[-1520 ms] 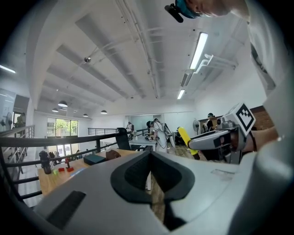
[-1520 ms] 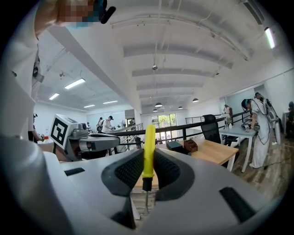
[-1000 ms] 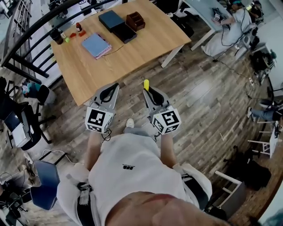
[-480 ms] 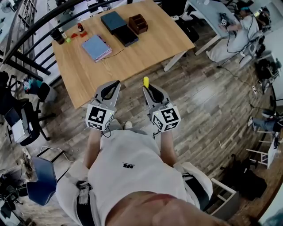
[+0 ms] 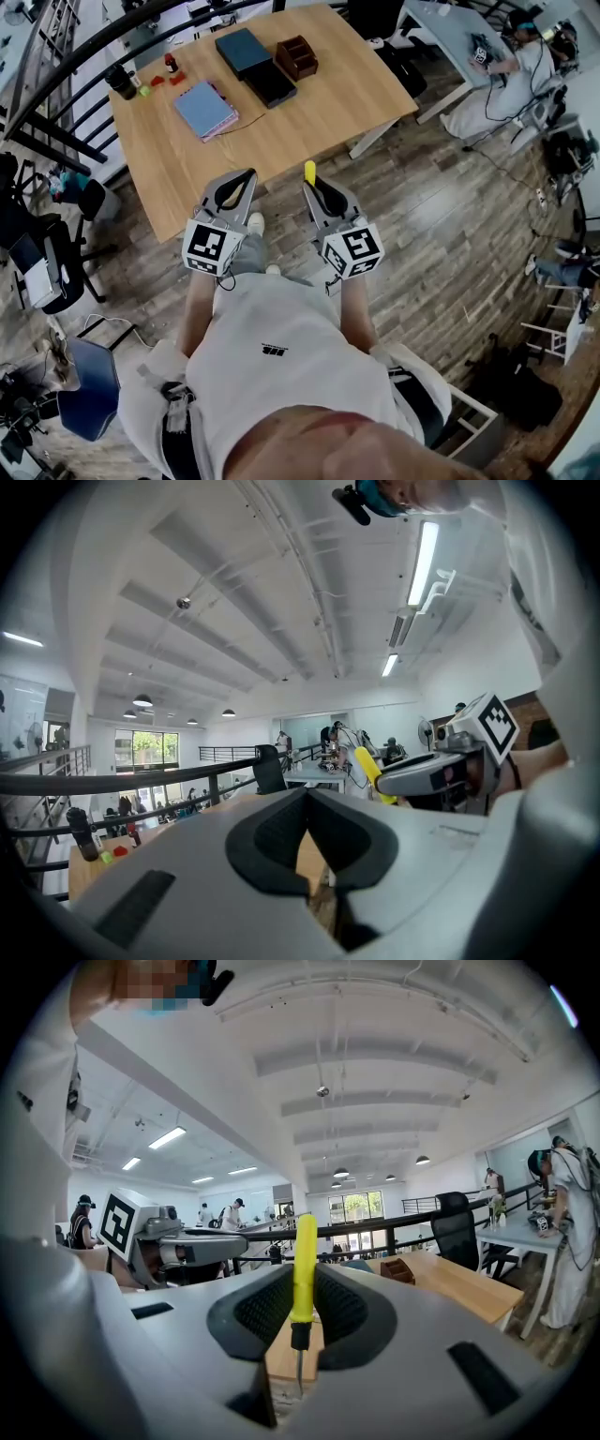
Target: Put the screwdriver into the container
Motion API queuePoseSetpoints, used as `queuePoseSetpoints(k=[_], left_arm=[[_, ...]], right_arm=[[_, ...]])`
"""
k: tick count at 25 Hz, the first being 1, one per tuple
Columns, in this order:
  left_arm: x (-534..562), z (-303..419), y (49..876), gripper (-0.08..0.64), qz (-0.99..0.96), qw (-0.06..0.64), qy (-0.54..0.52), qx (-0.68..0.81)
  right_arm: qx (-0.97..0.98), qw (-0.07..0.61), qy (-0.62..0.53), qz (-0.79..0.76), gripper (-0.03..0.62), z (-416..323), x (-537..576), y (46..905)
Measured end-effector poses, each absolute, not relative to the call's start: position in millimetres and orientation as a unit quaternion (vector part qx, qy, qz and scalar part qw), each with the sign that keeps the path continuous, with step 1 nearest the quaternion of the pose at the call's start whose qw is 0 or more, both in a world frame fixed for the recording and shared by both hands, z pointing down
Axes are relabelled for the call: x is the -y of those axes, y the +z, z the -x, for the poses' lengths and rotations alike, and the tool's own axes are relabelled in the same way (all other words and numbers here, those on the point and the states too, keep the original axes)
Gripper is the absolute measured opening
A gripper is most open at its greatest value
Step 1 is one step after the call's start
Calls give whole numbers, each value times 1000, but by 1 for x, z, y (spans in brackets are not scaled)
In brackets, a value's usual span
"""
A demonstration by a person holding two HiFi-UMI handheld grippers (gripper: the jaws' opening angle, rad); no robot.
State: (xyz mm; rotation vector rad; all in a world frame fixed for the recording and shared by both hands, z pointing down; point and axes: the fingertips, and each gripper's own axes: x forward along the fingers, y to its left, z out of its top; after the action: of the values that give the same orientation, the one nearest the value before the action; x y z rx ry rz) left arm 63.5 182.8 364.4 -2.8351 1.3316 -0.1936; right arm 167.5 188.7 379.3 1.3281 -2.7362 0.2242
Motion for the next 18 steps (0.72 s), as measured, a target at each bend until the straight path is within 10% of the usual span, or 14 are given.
queuePoseSetpoints(k=[18], left_arm=[[-47,-32,381,3,908,-16,-60,-415]], right_arm=[[887,68,84,-449,60,-142,-59,391]])
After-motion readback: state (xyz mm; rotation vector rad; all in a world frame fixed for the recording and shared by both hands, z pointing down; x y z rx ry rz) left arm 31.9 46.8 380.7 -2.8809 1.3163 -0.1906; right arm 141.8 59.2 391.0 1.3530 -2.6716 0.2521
